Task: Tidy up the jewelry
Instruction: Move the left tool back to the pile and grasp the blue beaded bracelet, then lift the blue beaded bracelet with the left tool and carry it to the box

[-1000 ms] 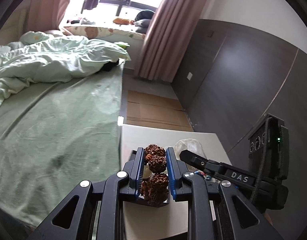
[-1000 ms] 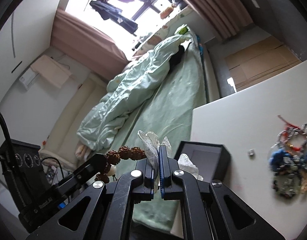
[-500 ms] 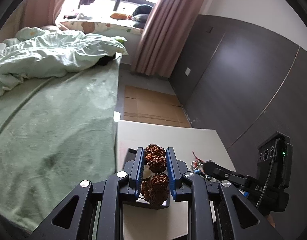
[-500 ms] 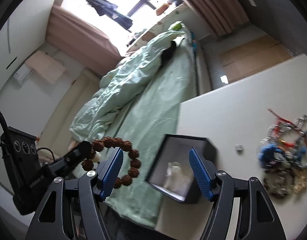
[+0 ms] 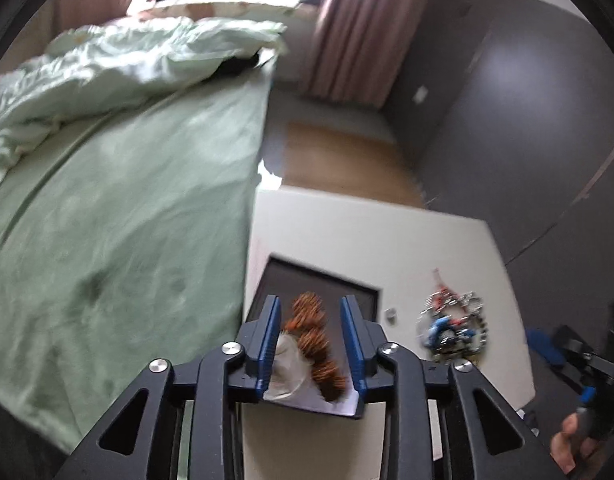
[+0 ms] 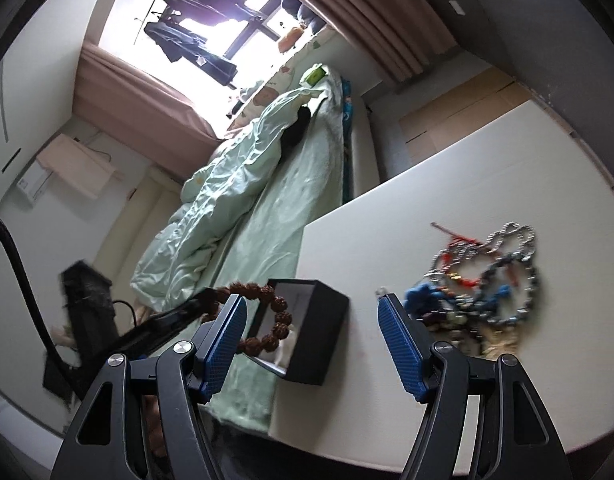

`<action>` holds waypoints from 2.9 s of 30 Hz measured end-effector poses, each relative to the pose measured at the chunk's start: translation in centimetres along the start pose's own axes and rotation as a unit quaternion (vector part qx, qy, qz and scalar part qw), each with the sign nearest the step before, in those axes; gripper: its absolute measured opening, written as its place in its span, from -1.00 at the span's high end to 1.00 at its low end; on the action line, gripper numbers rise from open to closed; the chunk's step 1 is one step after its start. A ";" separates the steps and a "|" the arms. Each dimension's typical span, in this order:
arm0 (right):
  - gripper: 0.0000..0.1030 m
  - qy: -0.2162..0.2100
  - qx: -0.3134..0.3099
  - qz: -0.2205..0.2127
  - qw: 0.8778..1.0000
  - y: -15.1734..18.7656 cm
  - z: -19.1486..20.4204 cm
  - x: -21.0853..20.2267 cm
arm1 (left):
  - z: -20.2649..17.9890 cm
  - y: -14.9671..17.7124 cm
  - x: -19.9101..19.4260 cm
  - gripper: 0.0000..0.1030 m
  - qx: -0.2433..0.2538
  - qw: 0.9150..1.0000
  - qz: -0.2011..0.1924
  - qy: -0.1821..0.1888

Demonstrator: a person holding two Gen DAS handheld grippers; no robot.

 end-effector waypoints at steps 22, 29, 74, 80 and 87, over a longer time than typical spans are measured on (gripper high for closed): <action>-0.33 0.089 0.035 -0.012 0.995 -1.5 -8.4 -5.3 | -11.0 0.5 2.7 -0.19 0.098 0.990 0.017 0.097; -0.18 0.101 0.053 -0.013 0.993 -1.6 -10.7 -5.6 | -12.8 0.9 6.1 0.06 0.111 0.986 0.053 0.108; 0.37 0.289 -0.041 0.099 0.951 -3.8 -10.1 5.1 | -12.7 -0.7 5.6 0.83 0.061 0.982 0.045 0.173; 0.70 0.356 -0.103 0.090 0.924 -3.1 -9.3 5.7 | -10.0 -0.9 3.4 0.83 0.033 0.986 0.019 0.160; 0.82 0.288 -0.058 0.071 0.953 -4.2 -9.4 3.0 | -6.0 -0.5 -0.4 0.83 -0.009 0.989 -0.014 0.145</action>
Point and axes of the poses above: each gripper's, at about its wrist camera, not at the fingertips, and x roughly the way its jaws point, z to its left, y to its underside, the point moved 2 cm from there along x, roughly the way its jaws point, and after that the axes turned 7 degrees about x, right-handed, at the moved point
